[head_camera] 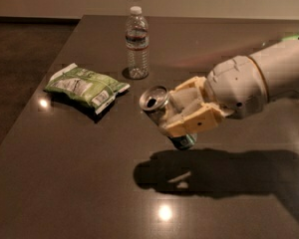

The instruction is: Place redbull can upright

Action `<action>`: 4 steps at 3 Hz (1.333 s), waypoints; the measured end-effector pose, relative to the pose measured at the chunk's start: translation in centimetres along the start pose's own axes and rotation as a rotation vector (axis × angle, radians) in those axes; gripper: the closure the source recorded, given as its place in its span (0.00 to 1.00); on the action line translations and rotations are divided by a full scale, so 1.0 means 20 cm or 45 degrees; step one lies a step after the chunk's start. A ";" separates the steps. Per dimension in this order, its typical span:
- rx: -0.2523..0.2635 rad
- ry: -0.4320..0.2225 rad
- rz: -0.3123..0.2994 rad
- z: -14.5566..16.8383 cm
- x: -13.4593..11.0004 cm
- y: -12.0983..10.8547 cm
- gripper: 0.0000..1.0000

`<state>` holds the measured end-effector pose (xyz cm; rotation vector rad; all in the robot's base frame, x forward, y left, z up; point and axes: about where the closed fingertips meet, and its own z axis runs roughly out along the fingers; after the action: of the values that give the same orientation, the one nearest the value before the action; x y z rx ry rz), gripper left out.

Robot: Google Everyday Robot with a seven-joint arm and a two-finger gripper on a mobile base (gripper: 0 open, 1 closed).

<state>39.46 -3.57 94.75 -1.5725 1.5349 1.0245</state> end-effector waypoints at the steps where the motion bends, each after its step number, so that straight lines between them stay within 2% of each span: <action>1: 0.134 -0.078 0.067 -0.04 0.10 -0.03 1.00; 2: 0.240 -0.190 0.121 -0.07 0.18 -0.06 1.00; 4: 0.356 -0.430 0.112 -0.12 0.22 -0.12 1.00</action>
Offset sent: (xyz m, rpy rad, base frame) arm 0.0256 -0.0535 -0.0405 0.2657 0.0205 -0.3499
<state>41.87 -7.52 91.76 -1.0876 1.4470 1.0137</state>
